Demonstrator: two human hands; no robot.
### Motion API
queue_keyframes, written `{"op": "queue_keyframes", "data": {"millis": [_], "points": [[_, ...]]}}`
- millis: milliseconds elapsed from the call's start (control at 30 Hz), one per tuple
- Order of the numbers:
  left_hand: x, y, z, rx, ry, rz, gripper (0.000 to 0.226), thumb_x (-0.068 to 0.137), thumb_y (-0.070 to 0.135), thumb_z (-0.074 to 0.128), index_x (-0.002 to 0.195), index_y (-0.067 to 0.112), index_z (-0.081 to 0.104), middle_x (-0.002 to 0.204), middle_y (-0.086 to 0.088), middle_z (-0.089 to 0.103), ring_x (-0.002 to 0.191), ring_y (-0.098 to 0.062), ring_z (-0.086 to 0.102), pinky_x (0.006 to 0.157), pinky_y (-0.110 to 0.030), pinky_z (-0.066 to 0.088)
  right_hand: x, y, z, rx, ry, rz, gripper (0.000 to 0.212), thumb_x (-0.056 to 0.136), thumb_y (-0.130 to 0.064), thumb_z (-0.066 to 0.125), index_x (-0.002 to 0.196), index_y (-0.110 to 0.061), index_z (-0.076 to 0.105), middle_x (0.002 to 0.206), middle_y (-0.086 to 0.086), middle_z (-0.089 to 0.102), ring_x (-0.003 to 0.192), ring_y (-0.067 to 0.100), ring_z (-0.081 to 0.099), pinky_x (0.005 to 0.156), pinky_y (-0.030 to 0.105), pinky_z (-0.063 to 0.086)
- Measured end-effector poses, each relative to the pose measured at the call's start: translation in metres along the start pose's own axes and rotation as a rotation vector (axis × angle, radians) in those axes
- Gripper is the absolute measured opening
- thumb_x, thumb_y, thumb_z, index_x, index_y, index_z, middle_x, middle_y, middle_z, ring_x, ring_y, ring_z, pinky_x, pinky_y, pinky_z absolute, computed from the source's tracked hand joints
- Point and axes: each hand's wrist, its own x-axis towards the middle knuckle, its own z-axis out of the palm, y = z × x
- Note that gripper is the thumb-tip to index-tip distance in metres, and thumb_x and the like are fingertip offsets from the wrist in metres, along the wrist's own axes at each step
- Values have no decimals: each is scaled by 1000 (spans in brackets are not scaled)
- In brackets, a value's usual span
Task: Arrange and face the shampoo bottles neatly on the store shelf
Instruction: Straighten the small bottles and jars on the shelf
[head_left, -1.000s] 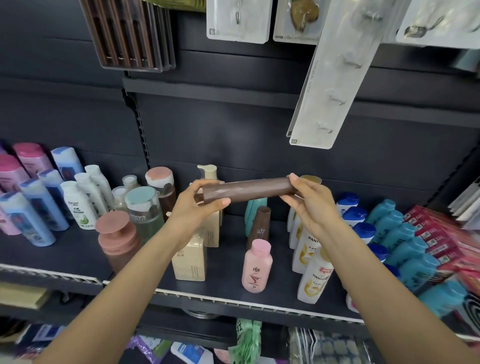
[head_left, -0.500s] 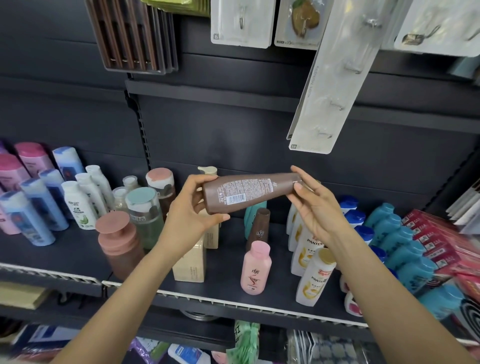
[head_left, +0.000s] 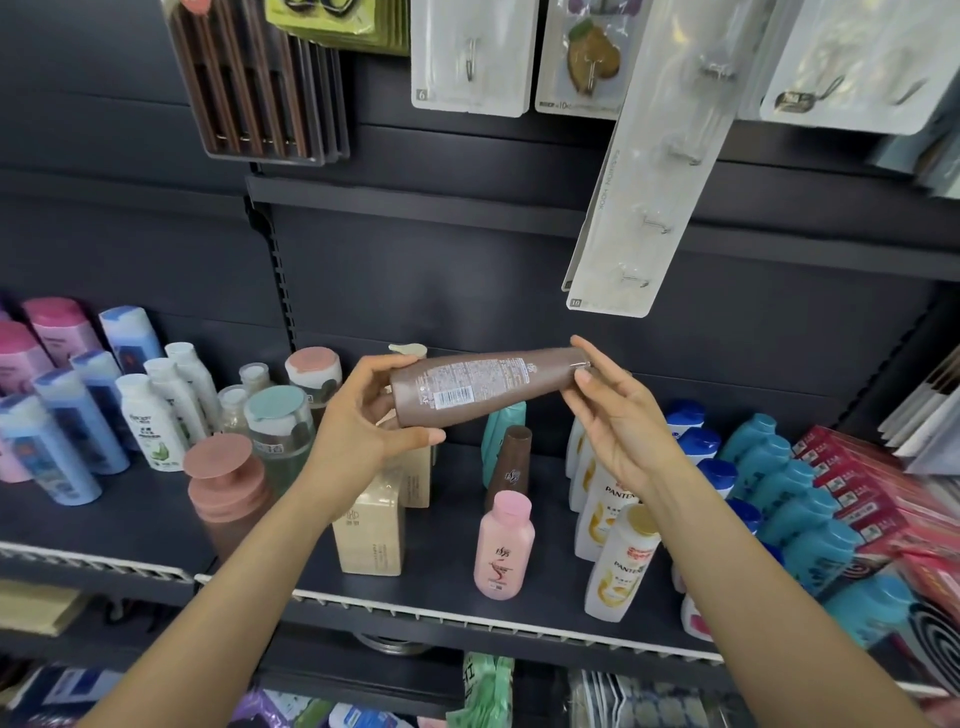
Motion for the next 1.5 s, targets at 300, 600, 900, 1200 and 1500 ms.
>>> {"op": "queue_keyframes", "data": {"millis": [300, 600, 900, 1200, 1500], "points": [[-1, -10, 10, -203, -17, -403, 43, 72, 42, 61, 105, 16, 65, 97, -8, 73, 87, -17, 70, 73, -23, 43, -2, 0, 5, -9, -50, -32, 15, 91, -9, 51, 106, -7, 54, 115, 12, 64, 106, 20, 64, 90, 28, 53], [9, -20, 19, 301, -62, -338, 19, 92, 38, 54, 96, 23, 66, 93, -7, 72, 75, -16, 71, 75, -22, 50, 4, -5, 6, -349, 136, -159, 26, 91, -15, 59, 117, -10, 58, 99, -1, 68, 94, 13, 67, 78, 25, 57], [3, -43, -12, 1372, -27, 10, 36, 94, 33, 51, 128, 25, 54, 127, 3, 53, 116, -22, 44, 92, -33, 39, 8, 18, 3, -763, 124, -320, 19, 85, -10, 67, 101, -16, 59, 88, -14, 62, 78, -8, 61, 68, 17, 54], [-17, -52, -18, 1259, 35, 41, 40, 89, 18, 61, 127, 8, 54, 133, -7, 50, 122, -27, 46, 85, -37, 49, 23, 64, -24, -1149, 114, -180, 25, 75, -19, 78, 94, -18, 62, 94, -5, 67, 85, 7, 62, 74, 23, 54], [-24, -61, -31, 1325, -41, 112, 51, 81, 15, 71, 128, 6, 55, 127, -9, 55, 119, -28, 50, 89, -35, 50, 23, 86, -23, -1284, 156, -7, 32, 71, -20, 81, 99, -13, 66, 98, 2, 68, 91, 15, 62, 76, 28, 51]]}}
